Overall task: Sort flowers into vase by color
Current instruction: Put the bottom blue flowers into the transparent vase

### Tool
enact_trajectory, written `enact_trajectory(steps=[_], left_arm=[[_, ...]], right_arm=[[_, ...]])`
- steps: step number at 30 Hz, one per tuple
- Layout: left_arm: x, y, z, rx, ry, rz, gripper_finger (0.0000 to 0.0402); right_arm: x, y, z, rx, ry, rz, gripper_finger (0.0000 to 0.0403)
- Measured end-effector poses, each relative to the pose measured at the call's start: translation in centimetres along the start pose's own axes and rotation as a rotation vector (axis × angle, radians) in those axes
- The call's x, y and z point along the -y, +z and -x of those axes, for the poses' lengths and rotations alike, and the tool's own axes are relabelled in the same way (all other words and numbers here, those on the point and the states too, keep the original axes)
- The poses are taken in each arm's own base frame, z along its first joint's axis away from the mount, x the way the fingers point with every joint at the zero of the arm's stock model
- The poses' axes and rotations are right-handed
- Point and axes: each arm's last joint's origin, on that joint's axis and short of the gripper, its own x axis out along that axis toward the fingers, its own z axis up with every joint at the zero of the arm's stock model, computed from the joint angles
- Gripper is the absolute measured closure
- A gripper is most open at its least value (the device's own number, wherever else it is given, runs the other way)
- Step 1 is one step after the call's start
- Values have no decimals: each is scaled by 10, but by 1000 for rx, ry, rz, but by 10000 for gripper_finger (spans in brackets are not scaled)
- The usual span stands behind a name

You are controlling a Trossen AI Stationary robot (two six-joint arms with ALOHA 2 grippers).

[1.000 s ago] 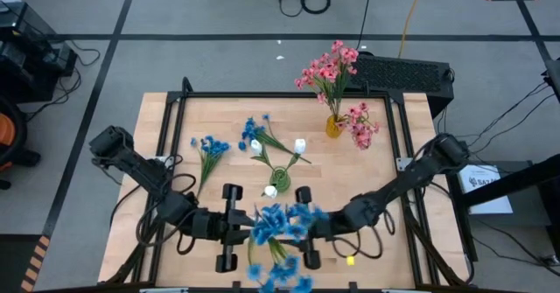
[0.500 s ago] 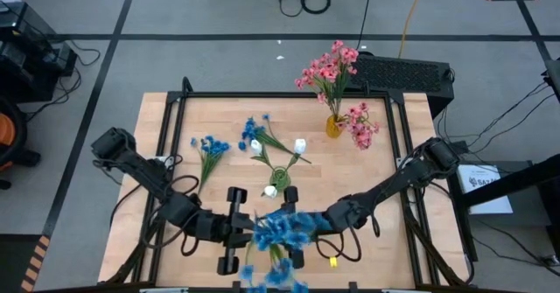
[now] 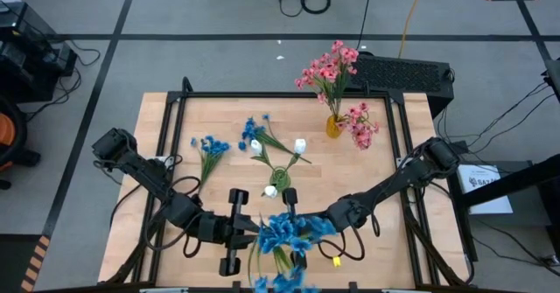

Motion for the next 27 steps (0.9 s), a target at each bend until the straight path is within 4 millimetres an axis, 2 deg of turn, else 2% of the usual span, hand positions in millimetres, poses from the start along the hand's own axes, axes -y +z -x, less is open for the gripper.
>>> enact_trajectory(steps=[5,8,16,19,27], left_arm=[[0,0,0,-5,2,2,385],[0,0,0,-15,29,7,367],[8,6,8,-96,152,-65,251],[9,14,12,-124,206,-70,222],[10,20,11,-269,385,-23,210]], right_arm=[[2,4,2,-24,4,-8,398],[3,8,5,-44,-9,-21,399],[11,26,16,-142,-49,-45,402],[16,31,22,-197,-74,-65,402],[22,36,29,-266,-85,-121,402]])
